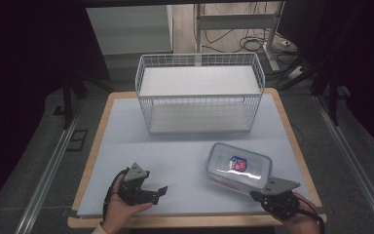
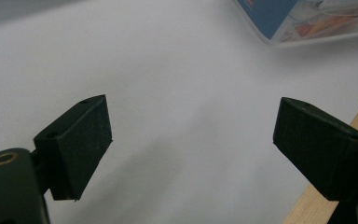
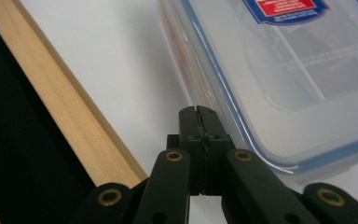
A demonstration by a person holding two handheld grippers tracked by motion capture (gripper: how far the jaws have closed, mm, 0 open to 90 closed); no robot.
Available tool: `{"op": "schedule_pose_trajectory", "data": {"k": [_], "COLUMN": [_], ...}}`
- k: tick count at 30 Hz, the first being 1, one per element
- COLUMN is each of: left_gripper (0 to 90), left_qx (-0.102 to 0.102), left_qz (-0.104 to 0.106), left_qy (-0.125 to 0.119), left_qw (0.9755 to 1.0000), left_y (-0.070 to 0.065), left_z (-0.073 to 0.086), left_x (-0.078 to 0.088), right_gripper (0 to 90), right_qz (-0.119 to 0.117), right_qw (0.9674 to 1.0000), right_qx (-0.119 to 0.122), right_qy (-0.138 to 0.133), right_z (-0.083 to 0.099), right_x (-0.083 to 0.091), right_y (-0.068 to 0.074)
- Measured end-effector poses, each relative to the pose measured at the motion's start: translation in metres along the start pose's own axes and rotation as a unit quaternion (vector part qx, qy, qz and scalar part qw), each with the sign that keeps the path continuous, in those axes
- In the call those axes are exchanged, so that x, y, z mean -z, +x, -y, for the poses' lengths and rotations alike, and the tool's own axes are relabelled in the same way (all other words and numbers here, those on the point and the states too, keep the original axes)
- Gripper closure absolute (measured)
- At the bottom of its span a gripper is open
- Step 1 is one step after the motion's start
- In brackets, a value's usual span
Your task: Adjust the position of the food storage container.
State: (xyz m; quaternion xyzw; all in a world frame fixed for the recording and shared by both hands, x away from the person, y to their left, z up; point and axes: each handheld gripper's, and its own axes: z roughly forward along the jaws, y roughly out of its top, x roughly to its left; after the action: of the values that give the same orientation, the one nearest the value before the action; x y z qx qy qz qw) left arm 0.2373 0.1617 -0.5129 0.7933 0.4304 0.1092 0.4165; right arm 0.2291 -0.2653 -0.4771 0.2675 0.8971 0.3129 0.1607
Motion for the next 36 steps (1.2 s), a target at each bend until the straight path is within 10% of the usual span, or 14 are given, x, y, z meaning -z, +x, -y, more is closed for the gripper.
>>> {"op": "schedule_pose_trajectory", "data": {"k": [36], "left_gripper": [11.7], "left_qx": [0.007], "left_qz": [0.006], "left_qy": [0.004], "left_qw": [1.0], "left_y": [0.001], "left_z": [0.001], "left_x": [-0.003], "right_gripper": [89.6], "right_qz": [0.085], "right_qw": [0.9953], "right_qx": [-0.045], "right_qy": [-0.016], "right_z": [0.011], "right_x": [0.003], "right_y": [-0.035]}}
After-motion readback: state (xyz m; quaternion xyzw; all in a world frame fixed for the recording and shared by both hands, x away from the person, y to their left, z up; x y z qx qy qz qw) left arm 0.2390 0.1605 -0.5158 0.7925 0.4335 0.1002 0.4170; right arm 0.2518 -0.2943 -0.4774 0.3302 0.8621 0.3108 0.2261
